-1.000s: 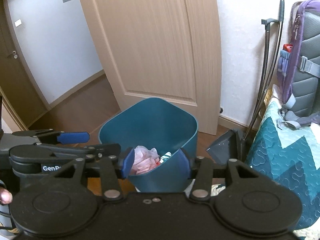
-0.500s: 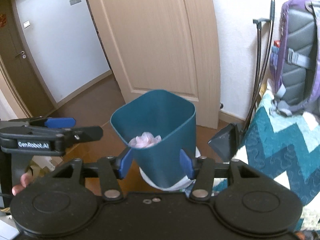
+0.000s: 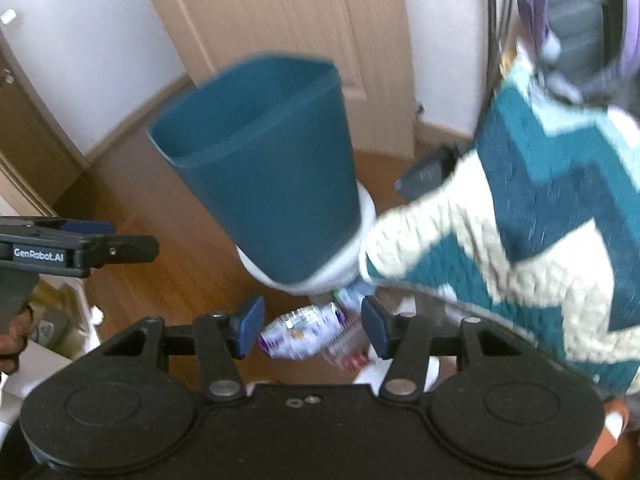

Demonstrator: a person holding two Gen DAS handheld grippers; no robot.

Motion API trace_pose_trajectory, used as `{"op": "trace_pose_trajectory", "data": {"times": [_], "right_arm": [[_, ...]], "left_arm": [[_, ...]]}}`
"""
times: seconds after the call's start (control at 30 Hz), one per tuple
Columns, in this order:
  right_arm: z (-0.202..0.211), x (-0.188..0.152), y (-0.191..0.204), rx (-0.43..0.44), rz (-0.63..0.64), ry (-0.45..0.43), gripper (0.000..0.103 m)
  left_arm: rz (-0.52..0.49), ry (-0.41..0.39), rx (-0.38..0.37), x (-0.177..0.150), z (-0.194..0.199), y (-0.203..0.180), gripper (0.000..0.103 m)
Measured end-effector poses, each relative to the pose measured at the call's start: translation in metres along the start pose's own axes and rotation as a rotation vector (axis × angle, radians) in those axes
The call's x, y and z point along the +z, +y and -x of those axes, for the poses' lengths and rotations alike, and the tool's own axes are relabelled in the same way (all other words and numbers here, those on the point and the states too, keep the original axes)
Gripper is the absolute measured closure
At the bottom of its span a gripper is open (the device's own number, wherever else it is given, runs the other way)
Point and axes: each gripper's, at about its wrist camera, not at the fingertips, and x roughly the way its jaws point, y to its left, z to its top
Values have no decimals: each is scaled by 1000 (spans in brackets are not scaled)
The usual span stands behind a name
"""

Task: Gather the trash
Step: 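Move both open tools back down to the remaining trash on the floor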

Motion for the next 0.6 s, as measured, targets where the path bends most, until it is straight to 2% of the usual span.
{"op": "trace_pose_trajectory", "data": {"times": [0.33,0.6], "right_arm": [[-104,-47,-50,-68,-85,199,49],[-177,-77,-85,-108,-151,315,49]], "left_arm": [[-111,237,34,-34,-128,19,2],[-102,361,12,-50,-220,39,2]]}}
